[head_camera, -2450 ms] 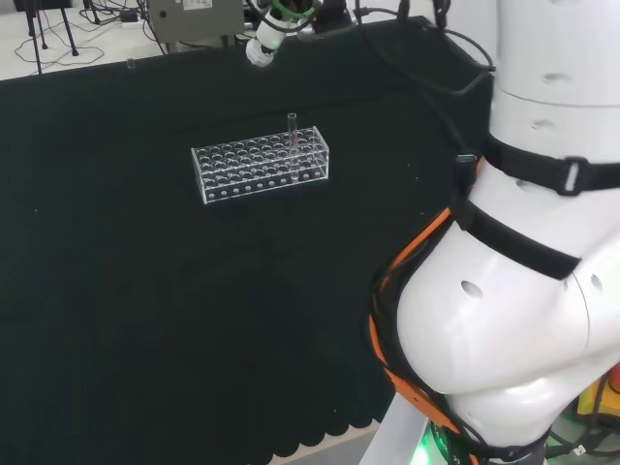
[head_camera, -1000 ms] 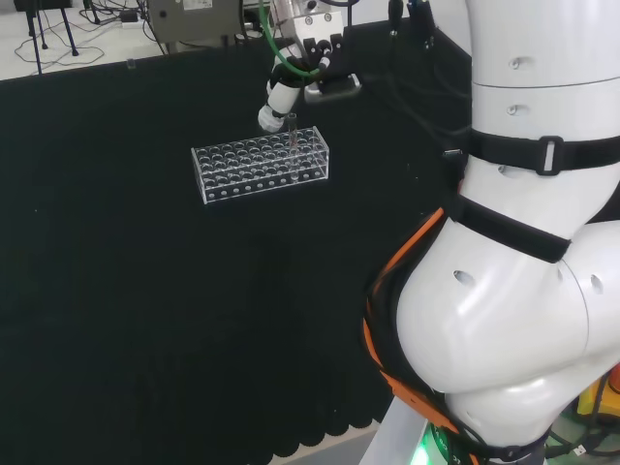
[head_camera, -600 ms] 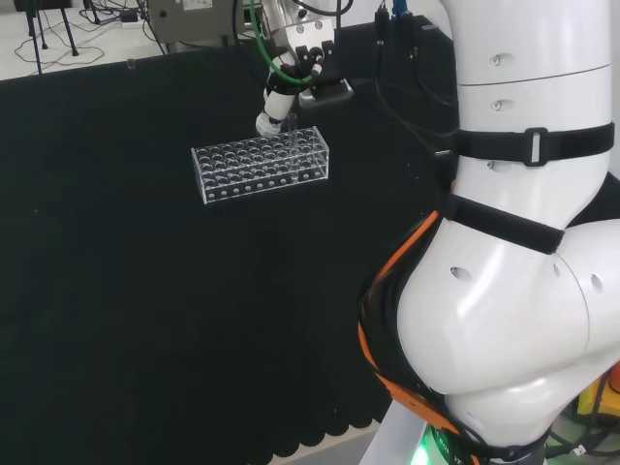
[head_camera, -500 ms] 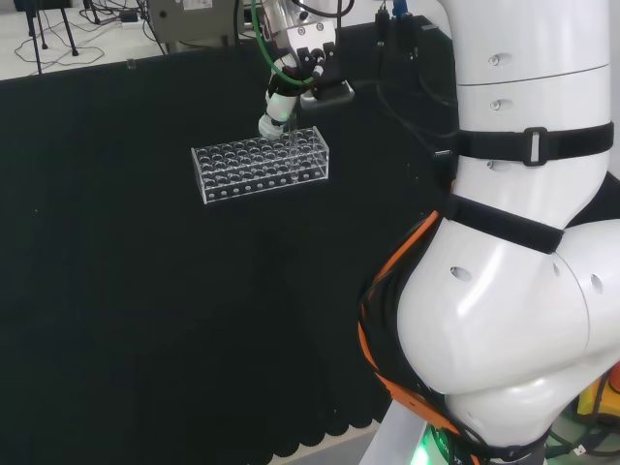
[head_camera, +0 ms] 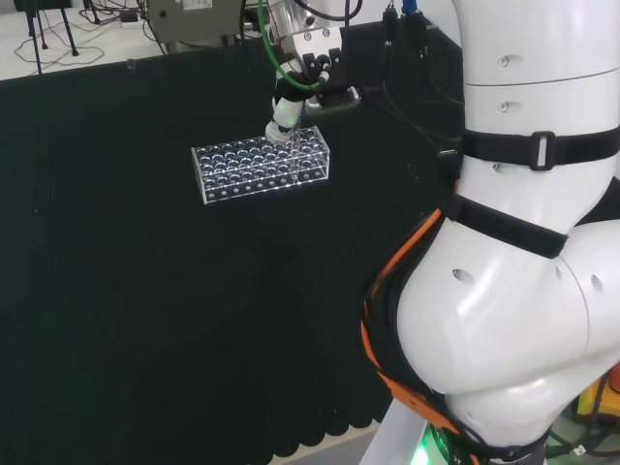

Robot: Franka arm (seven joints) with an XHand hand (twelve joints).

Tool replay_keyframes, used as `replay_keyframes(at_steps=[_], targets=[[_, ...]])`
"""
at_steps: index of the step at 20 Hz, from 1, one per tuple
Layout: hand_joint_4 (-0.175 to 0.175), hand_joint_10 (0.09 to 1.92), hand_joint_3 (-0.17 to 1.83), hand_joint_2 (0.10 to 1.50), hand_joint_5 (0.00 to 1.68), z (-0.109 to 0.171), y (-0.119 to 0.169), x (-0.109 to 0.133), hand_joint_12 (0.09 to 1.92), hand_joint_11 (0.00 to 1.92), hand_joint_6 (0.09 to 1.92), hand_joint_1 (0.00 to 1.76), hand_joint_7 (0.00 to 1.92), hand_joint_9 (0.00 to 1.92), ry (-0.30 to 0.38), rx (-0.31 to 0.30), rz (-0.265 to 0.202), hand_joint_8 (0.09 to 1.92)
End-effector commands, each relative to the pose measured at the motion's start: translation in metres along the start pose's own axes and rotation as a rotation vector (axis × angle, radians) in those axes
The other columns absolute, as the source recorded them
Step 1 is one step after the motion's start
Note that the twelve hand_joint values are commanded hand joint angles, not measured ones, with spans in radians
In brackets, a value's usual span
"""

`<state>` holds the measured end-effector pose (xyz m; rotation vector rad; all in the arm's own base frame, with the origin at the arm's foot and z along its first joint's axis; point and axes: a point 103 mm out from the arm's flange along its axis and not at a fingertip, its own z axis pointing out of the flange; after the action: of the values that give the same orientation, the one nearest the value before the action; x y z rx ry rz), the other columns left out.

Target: Pick up the test tube.

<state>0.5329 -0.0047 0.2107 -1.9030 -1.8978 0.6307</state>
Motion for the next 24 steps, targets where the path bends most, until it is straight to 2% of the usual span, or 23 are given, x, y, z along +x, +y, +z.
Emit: replay_keyframes(at_steps=[1, 10, 18, 24], targets=[[-0.078, 0.93, 0.47, 0.71, 0.44, 0.005, 0.016, 0.007, 1.51, 0.27, 0.10, 0.82, 0.54, 0.45, -0.025, 0.000, 0.007, 0.89], [-0.080, 0.93, 0.51, 0.69, 0.44, -0.003, 0.028, 0.001, 1.52, 0.24, 0.12, 0.85, 0.47, 0.42, -0.054, -0.002, 0.019, 0.90], [-0.080, 0.94, 0.53, 0.68, 0.46, 0.002, 0.028, -0.010, 1.52, 0.24, 0.15, 0.90, 0.52, 0.43, -0.084, 0.020, 0.051, 0.92], [-0.080, 0.93, 0.58, 0.65, 0.42, 0.000, 0.026, -0.013, 1.52, 0.25, 0.26, 0.91, 0.55, 0.45, -0.080, 0.017, 0.060, 0.90]])
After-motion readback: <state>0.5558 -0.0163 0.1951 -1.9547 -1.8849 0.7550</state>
